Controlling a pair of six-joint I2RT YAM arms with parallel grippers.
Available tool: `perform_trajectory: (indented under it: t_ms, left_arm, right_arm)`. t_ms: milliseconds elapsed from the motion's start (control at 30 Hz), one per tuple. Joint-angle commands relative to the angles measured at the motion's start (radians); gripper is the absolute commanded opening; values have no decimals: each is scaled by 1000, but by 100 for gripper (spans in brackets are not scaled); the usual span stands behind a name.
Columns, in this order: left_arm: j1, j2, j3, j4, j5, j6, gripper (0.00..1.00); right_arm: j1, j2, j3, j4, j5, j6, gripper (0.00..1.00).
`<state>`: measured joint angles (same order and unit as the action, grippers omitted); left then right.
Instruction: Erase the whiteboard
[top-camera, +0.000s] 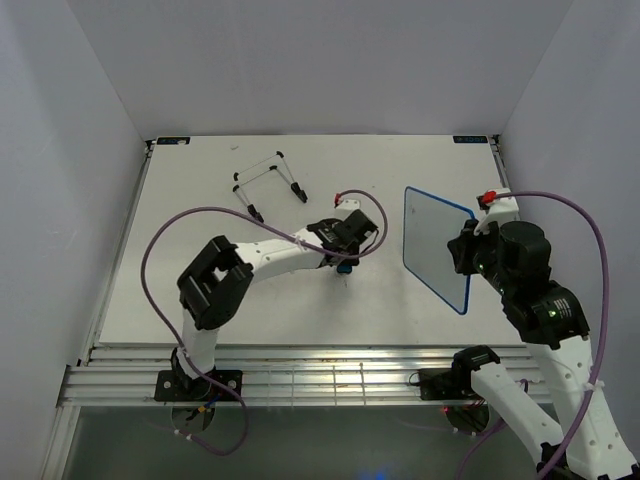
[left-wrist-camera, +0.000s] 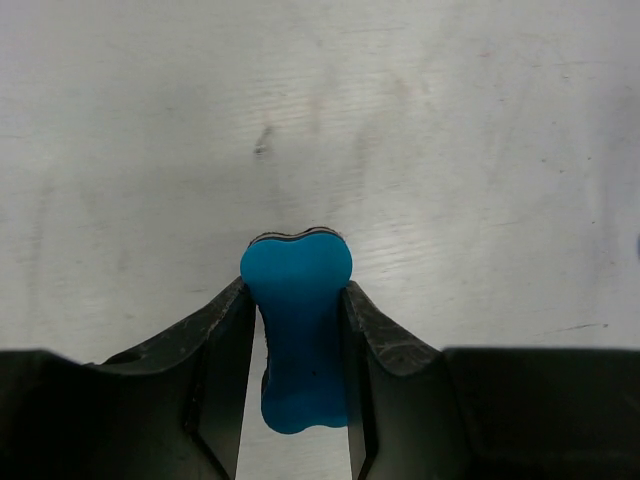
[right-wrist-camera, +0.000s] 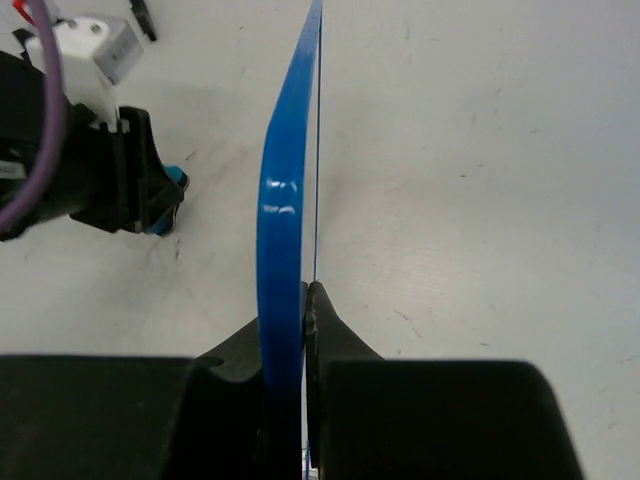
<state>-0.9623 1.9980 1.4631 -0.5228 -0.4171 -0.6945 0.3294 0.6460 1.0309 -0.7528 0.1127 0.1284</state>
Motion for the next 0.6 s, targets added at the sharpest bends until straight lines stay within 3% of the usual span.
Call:
perform_trajectory:
  t_ms: [0, 133, 300, 400, 567]
  left_arm:
    - [42, -181, -141, 136, 35, 90, 0]
    - [112, -384, -335, 230, 93, 84, 0]
    - [142, -681, -617, 521, 95, 134, 0]
    - [140, -778, -736, 728, 165, 165, 0]
    - [139, -771, -796, 1008, 291, 245, 0]
  right_arm:
    - [5, 17, -32, 190, -165, 51, 8]
    - [5, 60, -86, 247, -274, 77, 8]
    - [3, 122, -137, 339, -410, 119, 8]
    - [2, 149, -144, 352, -438, 140, 8]
    - [-1, 181, -143, 357, -559, 169, 8]
